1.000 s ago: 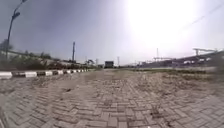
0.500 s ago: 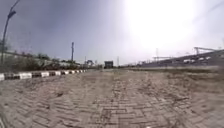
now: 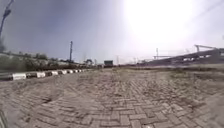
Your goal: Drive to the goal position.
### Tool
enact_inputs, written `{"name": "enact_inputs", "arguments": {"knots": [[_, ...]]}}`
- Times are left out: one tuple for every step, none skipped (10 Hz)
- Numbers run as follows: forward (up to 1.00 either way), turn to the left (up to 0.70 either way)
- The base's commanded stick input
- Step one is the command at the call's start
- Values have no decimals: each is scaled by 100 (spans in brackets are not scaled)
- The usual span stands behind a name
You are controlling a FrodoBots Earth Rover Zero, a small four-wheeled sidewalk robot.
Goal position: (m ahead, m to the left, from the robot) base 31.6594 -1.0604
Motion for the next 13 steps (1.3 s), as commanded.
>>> {"name": "enact_inputs", "arguments": {"knots": [[100, 0], [100, 0], [100, 0], [100, 0], [100, 0], [100, 0], [100, 0], [100, 0], [100, 0], [100, 0], [100, 0], [100, 0], [100, 0]]}}
